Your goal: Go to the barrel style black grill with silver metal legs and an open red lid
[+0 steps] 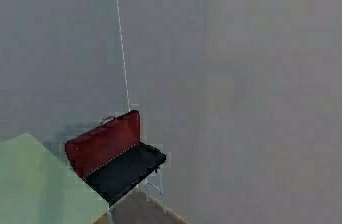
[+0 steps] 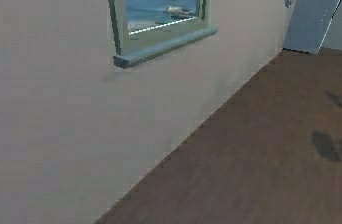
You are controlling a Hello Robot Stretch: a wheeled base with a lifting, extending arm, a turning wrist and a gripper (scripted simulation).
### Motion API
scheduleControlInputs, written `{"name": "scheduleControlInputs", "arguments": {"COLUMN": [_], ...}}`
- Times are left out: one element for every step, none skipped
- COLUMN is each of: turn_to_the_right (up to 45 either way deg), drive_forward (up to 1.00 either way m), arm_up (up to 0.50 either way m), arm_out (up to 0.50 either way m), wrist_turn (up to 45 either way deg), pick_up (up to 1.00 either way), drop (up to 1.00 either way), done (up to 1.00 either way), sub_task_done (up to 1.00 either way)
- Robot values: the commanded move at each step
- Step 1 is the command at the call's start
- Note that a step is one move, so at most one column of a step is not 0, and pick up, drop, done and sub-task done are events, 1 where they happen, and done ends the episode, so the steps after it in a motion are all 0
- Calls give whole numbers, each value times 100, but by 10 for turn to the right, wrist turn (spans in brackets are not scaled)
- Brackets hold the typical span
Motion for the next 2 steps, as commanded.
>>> {"name": "scheduleControlInputs", "arguments": {"turn_to_the_right": [-150, 0], "drive_forward": [0, 0], "arm_up": [0, 0], "arm_out": [0, 0], "wrist_turn": [0, 0], "pick_up": [0, 0], "drop": [0, 0], "done": [0, 100], "sub_task_done": [0, 0]}}
